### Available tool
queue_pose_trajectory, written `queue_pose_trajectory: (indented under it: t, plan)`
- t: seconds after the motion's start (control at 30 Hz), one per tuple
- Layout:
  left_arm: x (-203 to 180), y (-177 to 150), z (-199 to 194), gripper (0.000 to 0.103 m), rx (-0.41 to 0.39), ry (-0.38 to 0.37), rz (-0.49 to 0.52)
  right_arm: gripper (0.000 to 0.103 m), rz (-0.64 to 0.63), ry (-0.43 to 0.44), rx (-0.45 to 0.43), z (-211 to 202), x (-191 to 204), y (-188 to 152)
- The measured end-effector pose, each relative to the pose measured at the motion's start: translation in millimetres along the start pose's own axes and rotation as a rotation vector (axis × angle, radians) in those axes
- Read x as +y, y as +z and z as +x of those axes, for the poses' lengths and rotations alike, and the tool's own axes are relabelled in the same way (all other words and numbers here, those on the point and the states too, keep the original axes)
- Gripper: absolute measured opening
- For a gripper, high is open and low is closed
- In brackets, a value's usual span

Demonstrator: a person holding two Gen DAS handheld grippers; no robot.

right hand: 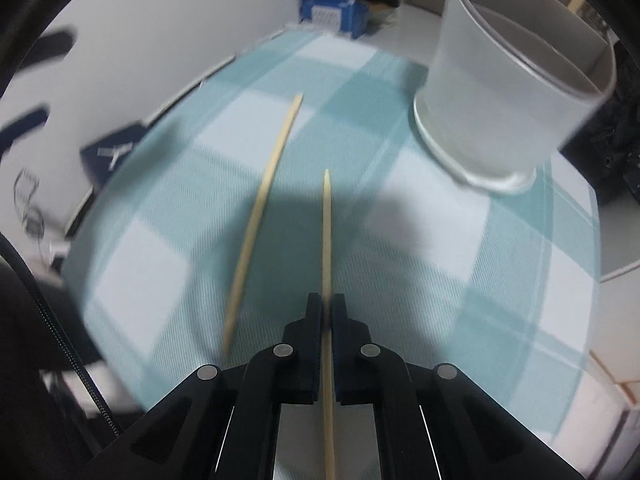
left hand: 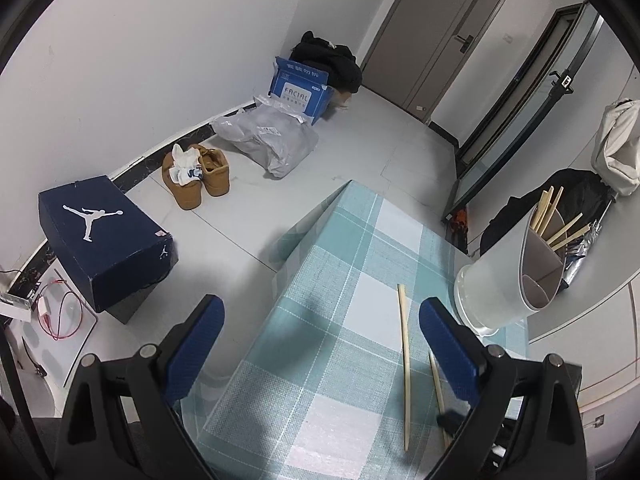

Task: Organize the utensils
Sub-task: 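Close the right tool on one of the last wooden chopsticks, then close the left tool on the last wooden chopstick while the right tool holds its chopstick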

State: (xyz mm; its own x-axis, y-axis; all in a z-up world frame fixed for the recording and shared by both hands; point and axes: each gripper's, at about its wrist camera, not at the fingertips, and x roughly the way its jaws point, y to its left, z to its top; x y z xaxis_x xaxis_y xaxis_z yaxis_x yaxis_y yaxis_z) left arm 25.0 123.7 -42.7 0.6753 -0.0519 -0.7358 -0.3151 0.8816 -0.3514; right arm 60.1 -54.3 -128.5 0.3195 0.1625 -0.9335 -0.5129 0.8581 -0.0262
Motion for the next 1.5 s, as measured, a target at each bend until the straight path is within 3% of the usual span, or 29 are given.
queue_pose_trajectory:
  t: [0.17,0.53,0.6,0.73,0.9,1.0,1.13,1.27,1.37,1.47,1.5]
  plan:
    - [0.1,-0.1,0.7,0.096,-0.014,0.010,0.014,0.011,-0.005,0.004,-0.001,-0.7,-6.9,-2.6]
    - [0.7,-6.5,18.1,0.096,0.008,0.085,0.050,0.011,0.053,0.057,-0.104,17.7,-12.0,43.9]
    - [-2.1,-6.8,26.5,0.096,0.034,0.107,0.063,0.004,0.045,0.099,-0.106,18.7,-14.3,47.7]
    - [-12.6,-4.2,43.6,0.096,0.094,0.121,0.106,0.004,0.069,0.161,-0.121,15.1,-28.0,51.1]
    - [-36.1,2.4,62.4,0.096,0.177,0.059,0.168,0.004,0.226,0.270,-0.225,-12.5,-68.0,50.7]
    - [-53.2,3.8,83.0,0.096,0.266,0.023,0.184,0.004,0.295,0.327,-0.305,-34.0,-90.7,45.3]
    - [-71.6,1.5,105.1,0.096,0.328,0.062,0.241,0.004,0.336,0.375,-0.390,-56.9,-115.5,36.7]
    - [-84.4,0.1,120.2,0.092,0.364,0.105,0.282,0.004,0.374,0.391,-0.437,-68.0,-130.4,27.5]
    - [-89.6,-2.0,124.0,0.085,0.348,0.161,0.309,0.004,0.404,0.397,-0.452,-72.1,-138.4,18.9]
    - [-94.8,-7.4,134.2,0.075,0.391,0.219,0.342,0.004,0.404,0.389,-0.460,-76.0,-141.8,14.6]
    - [-98.6,-8.4,133.4,0.067,0.380,0.233,0.363,0.004,0.394,0.372,-0.459,-78.7,-142.2,13.9]
